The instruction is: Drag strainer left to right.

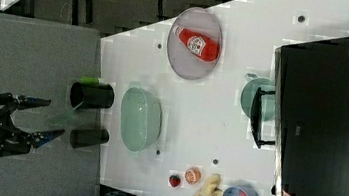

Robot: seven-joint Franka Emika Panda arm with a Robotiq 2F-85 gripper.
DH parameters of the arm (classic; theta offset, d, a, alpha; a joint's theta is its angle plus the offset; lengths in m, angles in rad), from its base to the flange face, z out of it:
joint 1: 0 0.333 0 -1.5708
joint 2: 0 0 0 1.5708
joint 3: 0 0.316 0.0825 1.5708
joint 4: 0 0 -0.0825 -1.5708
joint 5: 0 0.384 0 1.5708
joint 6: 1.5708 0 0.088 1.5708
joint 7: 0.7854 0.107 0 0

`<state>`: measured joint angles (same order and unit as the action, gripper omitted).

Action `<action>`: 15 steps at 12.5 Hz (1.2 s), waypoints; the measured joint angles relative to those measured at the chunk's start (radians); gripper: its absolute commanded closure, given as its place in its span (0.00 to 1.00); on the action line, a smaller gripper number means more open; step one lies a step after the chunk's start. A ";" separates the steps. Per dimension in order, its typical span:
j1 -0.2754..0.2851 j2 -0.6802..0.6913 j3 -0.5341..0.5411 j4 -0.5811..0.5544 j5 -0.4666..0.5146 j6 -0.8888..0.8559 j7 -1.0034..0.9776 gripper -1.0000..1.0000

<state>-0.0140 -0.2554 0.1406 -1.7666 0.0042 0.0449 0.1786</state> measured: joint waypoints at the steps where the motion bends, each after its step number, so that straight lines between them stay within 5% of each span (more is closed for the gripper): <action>1: 0.015 0.035 0.056 0.002 0.006 -0.001 0.055 0.00; 9: 0.081 0.249 0.463 -0.205 -0.003 0.340 0.837 0.00; 15: 0.110 0.503 0.443 -0.325 -0.024 0.757 1.051 0.00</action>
<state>0.0960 0.2473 0.5840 -2.0918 -0.0203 0.8018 1.2295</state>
